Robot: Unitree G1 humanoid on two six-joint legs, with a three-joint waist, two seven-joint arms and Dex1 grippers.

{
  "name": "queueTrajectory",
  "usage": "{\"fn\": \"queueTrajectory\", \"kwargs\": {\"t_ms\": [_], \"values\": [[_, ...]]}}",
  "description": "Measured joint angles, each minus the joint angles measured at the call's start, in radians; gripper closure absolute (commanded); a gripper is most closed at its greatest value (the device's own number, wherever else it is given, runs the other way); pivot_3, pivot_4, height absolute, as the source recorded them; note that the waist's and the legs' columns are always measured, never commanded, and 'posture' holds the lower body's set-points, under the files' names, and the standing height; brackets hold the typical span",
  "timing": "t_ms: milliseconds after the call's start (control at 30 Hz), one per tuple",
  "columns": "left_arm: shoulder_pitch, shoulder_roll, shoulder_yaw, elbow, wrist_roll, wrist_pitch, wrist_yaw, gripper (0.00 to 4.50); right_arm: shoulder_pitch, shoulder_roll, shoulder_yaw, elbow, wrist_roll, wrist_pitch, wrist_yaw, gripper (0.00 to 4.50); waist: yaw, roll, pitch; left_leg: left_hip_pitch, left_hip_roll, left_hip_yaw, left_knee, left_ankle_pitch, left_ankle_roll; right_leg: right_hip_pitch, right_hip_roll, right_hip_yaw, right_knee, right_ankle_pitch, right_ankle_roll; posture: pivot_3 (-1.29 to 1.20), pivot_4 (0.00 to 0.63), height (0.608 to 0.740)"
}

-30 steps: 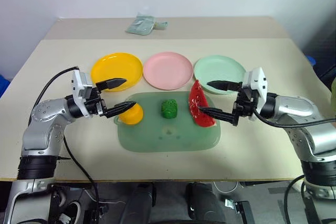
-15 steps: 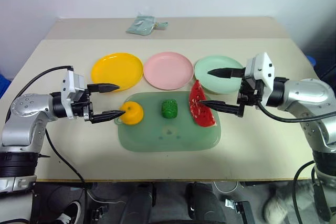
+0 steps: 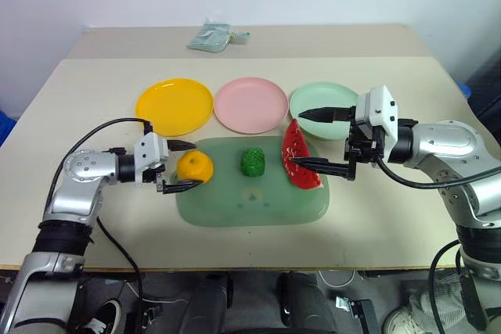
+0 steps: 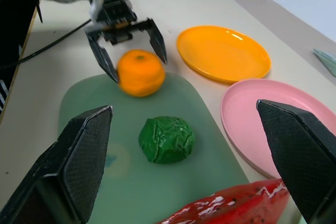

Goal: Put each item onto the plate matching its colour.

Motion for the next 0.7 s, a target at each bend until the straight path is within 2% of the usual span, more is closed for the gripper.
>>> {"fn": "queueTrajectory", "kwargs": {"t_ms": [33, 167, 367, 467, 533, 600, 700], "values": [[-0.009, -0.004, -0.007, 0.017, 0.011, -0.017, 0.003, 0.00, 0.000, 0.000, 0.000, 0.000, 0.000, 0.000, -0.002, 0.01, 0.000, 0.000, 0.000, 0.000, 0.000, 0.000, 0.000, 0.000, 0.000, 0.000, 0.000, 0.000, 0.000, 0.000, 0.000, 0.00, 0.150, 0.740], [-0.016, -0.020, -0.007, 0.053, 0.008, -0.041, 0.000, 0.99, 0.000, 0.000, -0.003, -0.001, 0.001, 0.008, -0.018, 0.00, -0.001, 0.001, -0.001, 0.001, 0.000, 0.000, 0.000, 0.000, 0.000, 0.001, 0.000, 0.000, 0.001, 0.000, 0.000, 0.00, 0.150, 0.740], [-0.015, -0.028, -0.004, 0.058, 0.002, -0.047, 0.002, 1.01, -0.016, 0.000, -0.004, -0.022, 0.005, 0.037, -0.041, 0.00, 0.000, 0.001, -0.001, 0.001, 0.000, 0.000, 0.001, 0.000, 0.000, 0.001, 0.000, 0.000, 0.001, 0.000, 0.000, 0.00, 0.150, 0.740], [-0.019, -0.049, 0.022, 0.059, -0.030, 0.018, 0.030, 1.01, -0.040, 0.003, -0.003, -0.028, 0.011, 0.053, -0.058, 0.00, 0.000, 0.001, -0.001, 0.001, 0.000, -0.001, 0.001, 0.000, 0.000, 0.001, 0.000, 0.000, 0.001, 0.000, 0.000, 0.00, 0.150, 0.740], [-0.047, -0.093, 0.060, 0.080, -0.054, 0.080, 0.117, 1.01, -0.074, 0.015, 0.000, -0.030, 0.011, 0.061, -0.073, 0.00, 0.001, 0.000, 0.000, 0.000, 0.000, -0.001, 0.002, 0.000, 0.000, 0.000, 0.000, -0.001, 0.002, 0.000, 0.000, 0.00, 0.150, 0.740], [-0.139, -0.134, 0.116, 0.144, -0.058, 0.130, 0.267, 1.01, -0.119, 0.043, 0.009, -0.029, 0.004, 0.056, -0.093, 0.00, 0.001, -0.003, 0.002, -0.001, 0.000, -0.003, 0.003, 0.000, 0.000, 0.000, 0.001, -0.002, 0.002, 0.000, 0.000, 0.00, 0.150, 0.740], [-0.277, -0.139, 0.173, 0.229, -0.028, 0.124, 0.468, 1.01, -0.172, 0.099, 0.028, -0.001, -0.065, 0.012, -0.164, 0.00, -0.003, -0.005, 0.001, -0.001, -0.001, -0.002, 0.002, 0.000, 0.000, 0.000, 0.001, -0.002, 0.002, 0.000, 0.001, 0.00, 0.150, 0.740]]}}
